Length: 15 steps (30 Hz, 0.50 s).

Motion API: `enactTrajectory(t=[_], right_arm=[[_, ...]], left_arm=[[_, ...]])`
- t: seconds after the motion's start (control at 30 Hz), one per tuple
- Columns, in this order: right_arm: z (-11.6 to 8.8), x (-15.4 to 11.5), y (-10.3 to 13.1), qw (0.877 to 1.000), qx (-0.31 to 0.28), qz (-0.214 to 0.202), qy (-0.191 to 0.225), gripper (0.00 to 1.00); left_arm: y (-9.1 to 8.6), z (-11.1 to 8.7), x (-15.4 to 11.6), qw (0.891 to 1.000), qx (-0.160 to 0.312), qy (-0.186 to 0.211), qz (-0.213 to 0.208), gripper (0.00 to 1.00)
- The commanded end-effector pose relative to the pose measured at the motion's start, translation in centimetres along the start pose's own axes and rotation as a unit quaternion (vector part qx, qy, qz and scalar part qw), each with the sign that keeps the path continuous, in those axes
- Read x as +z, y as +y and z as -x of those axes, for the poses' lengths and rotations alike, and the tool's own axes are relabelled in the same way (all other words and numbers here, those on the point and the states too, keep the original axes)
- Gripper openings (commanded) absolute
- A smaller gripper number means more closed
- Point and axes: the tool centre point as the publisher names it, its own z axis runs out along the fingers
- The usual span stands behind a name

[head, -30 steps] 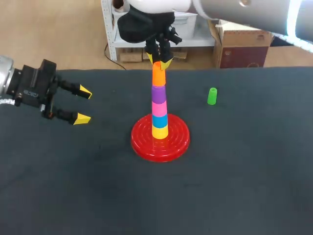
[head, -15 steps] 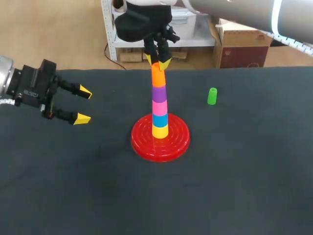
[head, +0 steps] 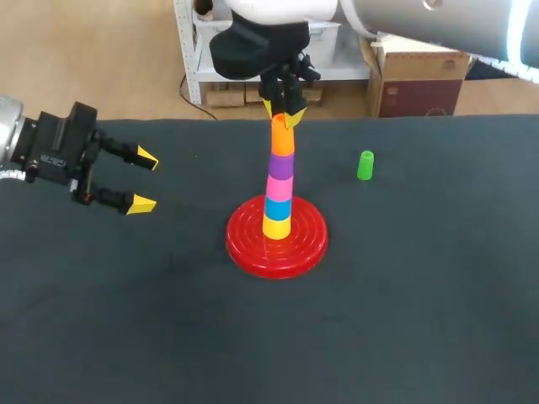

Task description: Pick up and stack the cylinders on the red base in this order: pink,purple,orange,green

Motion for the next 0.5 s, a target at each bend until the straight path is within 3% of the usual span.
enactTrajectory(t=[0.03, 0.37, 0.4, 0.43, 0.47, 0.5], right_arm=[[0.6, 1.7, -0.1, 1.000, 0.010, -0.023, 0.004, 0.00], [0.7, 2.1, -0.3, 0.999, 0.033, -0.027, -0.014, 0.00], [0.5, 1.8, -0.2, 0.999, 0.035, -0.027, -0.017, 0.04], [0.3, 1.5, -0.1, 0.999, 0.039, -0.026, -0.021, 0.43], [0.1, 1.1, 0.0, 0.999, 0.039, -0.025, -0.028, 1.00], [-0.1, 0.7, 0.1, 0.998, 0.041, -0.024, -0.035, 1.00]], left_arm=[[0.0, -0.1, 0.0, 1.000, 0.001, -0.001, 0.001, 1.00], [0.0, -0.1, 0.0, 1.000, 0.001, -0.001, 0.001, 1.00], [0.0, -0.1, 0.0, 1.000, 0.001, -0.001, 0.001, 1.00], [0.0, -0.1, 0.0, 1.000, 0.001, -0.001, 0.001, 1.00], [0.0, -0.1, 0.0, 1.000, 0.001, -0.001, 0.001, 1.00], [0.0, -0.1, 0.0, 1.000, 0.001, -0.001, 0.001, 1.00]])
